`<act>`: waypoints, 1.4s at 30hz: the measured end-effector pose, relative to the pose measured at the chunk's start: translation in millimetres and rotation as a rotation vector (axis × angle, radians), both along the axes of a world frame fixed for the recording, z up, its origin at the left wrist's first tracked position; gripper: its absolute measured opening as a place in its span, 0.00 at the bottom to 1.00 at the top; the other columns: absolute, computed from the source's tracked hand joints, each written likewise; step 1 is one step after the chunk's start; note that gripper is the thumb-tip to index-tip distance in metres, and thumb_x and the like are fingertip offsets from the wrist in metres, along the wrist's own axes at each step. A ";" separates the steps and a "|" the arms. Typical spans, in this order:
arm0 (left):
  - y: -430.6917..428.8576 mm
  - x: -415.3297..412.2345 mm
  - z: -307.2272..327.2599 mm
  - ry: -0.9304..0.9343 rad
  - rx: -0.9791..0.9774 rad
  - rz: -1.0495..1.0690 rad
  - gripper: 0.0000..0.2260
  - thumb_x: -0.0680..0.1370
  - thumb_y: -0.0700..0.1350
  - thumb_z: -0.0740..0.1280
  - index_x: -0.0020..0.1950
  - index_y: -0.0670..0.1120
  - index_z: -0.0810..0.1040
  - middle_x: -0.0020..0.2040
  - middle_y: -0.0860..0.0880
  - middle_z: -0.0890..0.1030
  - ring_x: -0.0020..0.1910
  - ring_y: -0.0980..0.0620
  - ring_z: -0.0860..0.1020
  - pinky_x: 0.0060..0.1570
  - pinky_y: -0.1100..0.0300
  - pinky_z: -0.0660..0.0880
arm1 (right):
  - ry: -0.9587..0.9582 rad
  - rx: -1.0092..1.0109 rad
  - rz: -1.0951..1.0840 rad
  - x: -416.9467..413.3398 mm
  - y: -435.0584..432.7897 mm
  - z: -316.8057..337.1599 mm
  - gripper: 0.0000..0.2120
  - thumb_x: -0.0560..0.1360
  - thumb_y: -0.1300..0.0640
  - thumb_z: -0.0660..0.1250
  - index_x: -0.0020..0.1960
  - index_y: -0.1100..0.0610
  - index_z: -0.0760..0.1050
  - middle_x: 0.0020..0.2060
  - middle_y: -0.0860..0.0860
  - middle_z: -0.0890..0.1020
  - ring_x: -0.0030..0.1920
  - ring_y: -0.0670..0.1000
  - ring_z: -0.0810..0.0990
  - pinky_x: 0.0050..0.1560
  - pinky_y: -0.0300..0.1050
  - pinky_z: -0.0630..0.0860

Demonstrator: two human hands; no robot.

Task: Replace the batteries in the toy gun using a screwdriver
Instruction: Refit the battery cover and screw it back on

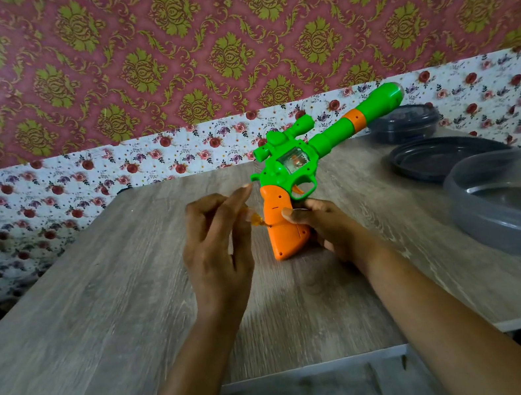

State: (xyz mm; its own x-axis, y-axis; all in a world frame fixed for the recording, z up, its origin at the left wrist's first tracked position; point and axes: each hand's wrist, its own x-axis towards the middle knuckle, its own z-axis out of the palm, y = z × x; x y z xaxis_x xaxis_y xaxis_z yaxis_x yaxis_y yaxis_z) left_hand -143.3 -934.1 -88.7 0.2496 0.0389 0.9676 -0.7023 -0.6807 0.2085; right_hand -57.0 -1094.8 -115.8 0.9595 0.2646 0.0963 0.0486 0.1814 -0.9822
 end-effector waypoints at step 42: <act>2.8 -1.0 -0.5 -0.058 -0.009 0.001 0.09 0.76 0.41 0.66 0.55 0.48 0.77 0.52 0.54 0.76 0.52 0.55 0.74 0.46 0.52 0.74 | 0.016 -0.003 -0.010 3.1 1.3 -1.5 0.06 0.74 0.58 0.67 0.50 0.52 0.76 0.50 0.51 0.82 0.54 0.52 0.80 0.60 0.54 0.74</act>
